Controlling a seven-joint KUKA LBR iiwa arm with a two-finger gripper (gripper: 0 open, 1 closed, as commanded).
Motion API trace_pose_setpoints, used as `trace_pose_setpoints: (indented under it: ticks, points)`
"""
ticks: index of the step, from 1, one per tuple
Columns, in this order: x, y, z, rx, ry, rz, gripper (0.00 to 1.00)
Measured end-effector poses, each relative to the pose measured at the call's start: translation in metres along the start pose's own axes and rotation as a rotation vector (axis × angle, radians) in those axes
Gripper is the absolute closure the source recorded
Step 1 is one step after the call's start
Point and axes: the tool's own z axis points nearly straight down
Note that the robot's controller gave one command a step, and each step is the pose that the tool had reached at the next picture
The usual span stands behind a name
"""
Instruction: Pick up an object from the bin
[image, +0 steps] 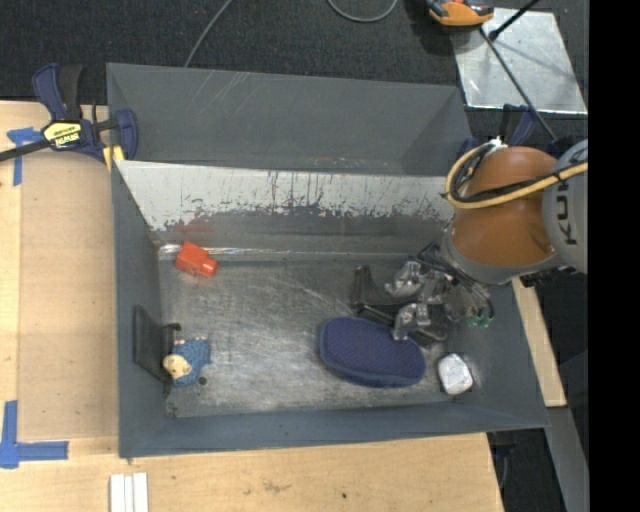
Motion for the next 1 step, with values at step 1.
trace_pose_setpoints:
  ticks: [1]
  points:
    - [0.0054,0.016,-0.1887,0.0,0.017,-0.033,1.0]
